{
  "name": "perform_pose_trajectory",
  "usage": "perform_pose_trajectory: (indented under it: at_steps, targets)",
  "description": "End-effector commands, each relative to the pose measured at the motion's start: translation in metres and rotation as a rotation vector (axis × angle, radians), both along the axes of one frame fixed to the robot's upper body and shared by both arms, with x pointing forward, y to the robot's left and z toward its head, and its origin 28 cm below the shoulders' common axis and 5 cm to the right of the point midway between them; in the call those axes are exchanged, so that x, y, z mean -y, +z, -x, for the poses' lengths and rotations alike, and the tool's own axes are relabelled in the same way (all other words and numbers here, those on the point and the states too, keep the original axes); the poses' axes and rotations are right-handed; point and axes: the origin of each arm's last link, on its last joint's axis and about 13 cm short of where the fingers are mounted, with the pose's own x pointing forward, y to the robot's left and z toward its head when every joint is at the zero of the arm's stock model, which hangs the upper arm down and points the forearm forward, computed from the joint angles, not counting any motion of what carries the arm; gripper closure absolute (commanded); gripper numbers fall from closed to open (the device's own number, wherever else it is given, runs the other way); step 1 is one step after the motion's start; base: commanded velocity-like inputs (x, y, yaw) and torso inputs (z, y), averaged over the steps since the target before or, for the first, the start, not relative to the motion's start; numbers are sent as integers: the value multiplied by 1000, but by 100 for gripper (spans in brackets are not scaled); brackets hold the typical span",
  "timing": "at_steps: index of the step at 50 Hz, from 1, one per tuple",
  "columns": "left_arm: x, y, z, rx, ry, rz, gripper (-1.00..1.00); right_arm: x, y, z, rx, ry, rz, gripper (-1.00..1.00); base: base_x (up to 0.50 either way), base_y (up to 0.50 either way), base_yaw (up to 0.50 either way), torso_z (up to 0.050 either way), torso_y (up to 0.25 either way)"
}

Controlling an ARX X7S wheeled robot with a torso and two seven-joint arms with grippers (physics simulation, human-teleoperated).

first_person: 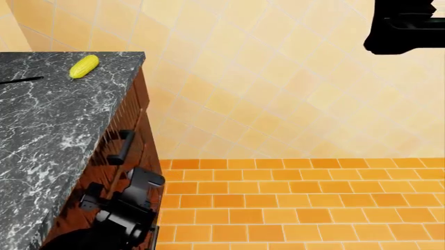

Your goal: Close the right drawer.

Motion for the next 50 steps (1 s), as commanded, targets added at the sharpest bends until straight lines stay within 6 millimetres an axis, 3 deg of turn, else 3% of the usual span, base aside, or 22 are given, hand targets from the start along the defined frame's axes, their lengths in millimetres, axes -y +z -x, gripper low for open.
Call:
perform_pose_trajectory:
  at_steps: [1,25,50]
  targets:
    - [-26,-5,7,-31,148,1,-100,-1,1,-2,1,11,-1,-100,0,0,0,0,0]
    - [-40,6,2,-7,202,-20,-100,-3,1,-1,4,17,-1,-100,0,0,0,0,0]
    - [-46,5,5,-32,151,-191,-100,-4,4,2,16,27,-2,-100,0,0,0,0,0]
